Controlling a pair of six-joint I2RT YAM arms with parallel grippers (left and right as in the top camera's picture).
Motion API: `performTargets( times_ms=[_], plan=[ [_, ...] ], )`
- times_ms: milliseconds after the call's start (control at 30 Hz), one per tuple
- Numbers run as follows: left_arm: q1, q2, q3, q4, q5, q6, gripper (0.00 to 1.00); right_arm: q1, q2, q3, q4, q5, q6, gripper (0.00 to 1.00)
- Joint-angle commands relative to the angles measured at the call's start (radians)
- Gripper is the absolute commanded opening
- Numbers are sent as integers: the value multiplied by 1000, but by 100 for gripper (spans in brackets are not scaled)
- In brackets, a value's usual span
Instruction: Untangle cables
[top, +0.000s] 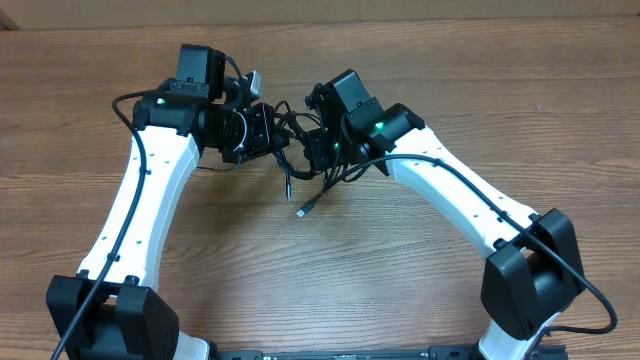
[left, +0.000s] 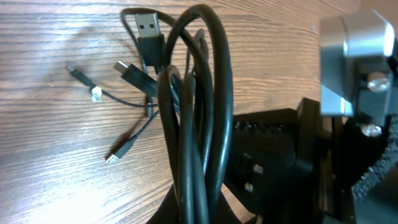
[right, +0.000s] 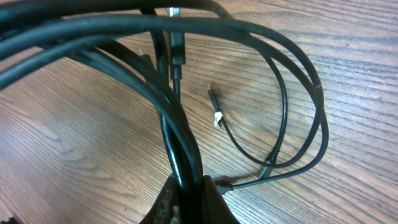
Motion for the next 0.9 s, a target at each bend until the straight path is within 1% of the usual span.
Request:
performTargets(
  times_ms=[0, 100, 167, 200, 300, 400, 567, 733, 767, 867],
  plan=[
    [12, -11, 9, 7, -102, -77, 4, -37, -49, -4, -10, -89, -6, 4],
    [12, -11, 9, 7, -119, -77, 4, -79, -93, -4, -12, -230, -26, 4],
    [12, -11, 9, 7, -126, -77, 4, -124, -128, -4, -12, -398, -71, 4],
    [11, -11, 9, 8, -126, -77, 4, -160, -151, -4, -12, -531, -113, 4],
    [10, -11, 9, 8, -126, -77, 4, -204, -167, -4, -11, -694, -151, 4],
    [10, -11, 9, 7, -126, -77, 4, -241, -167, -4, -12, -900, -209, 4],
    [10, -11, 9, 8, -126, -77, 4, -251, -167, -4, 11, -1072, -220, 4],
    [10, -11, 9, 7, -125, -77, 4, -254, -167, -4, 107, -1292, -218, 4],
    [10, -11, 9, 7, -125, -77, 4, -258, -167, -4, 134, -1322, -206, 4],
    [10, -11, 9, 7, -125, -77, 4, -288, -167, -4, 184, -1322, -138, 4]
  ],
)
